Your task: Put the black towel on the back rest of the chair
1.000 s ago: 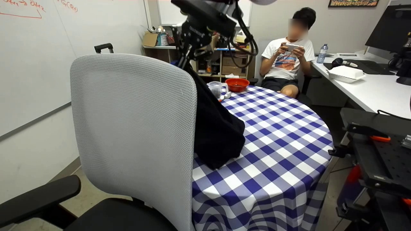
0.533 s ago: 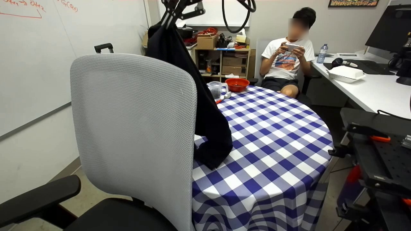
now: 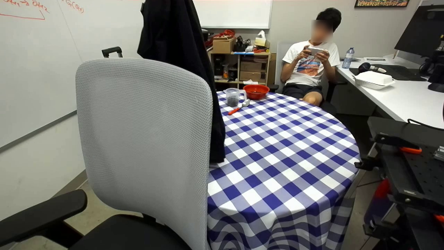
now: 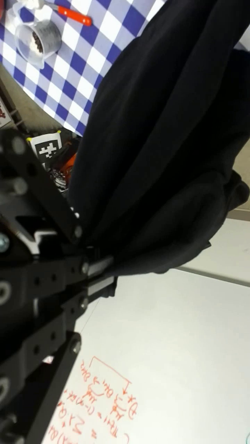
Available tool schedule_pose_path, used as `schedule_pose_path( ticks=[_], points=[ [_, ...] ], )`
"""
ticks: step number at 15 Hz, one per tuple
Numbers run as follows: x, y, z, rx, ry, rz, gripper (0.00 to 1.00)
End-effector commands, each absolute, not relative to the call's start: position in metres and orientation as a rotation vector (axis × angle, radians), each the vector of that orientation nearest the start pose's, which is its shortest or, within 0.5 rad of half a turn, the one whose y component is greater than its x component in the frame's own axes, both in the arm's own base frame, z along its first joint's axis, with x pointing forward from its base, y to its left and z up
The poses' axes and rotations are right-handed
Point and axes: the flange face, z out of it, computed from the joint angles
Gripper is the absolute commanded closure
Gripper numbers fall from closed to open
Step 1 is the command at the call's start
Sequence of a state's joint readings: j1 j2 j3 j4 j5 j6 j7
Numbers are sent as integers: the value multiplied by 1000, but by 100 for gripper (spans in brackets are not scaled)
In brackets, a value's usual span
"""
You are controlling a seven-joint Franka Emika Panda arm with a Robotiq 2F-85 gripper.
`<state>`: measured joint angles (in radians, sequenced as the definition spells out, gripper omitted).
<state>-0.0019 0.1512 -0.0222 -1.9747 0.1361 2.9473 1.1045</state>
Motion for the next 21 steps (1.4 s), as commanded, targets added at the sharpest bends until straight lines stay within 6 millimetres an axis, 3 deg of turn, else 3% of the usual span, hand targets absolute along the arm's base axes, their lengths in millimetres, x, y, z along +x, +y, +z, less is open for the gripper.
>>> schedule_pose_path(
  ticks=[1, 6, 10, 13, 16, 17, 18, 21],
  points=[
    [668, 16, 545, -2069, 1442, -965, 96],
    [681, 121, 602, -2163, 1313, -1045, 96],
    [683, 216, 613, -2291, 1181, -1012, 96],
    [678, 284, 575, -2451, 1086, -875, 96],
    [673, 337, 502, -2624, 1007, -691, 97],
    [670, 349, 480, -2676, 984, -629, 71],
    [668, 360, 454, -2725, 959, -572, 69],
    [664, 374, 408, -2810, 896, -404, 49]
  ],
)
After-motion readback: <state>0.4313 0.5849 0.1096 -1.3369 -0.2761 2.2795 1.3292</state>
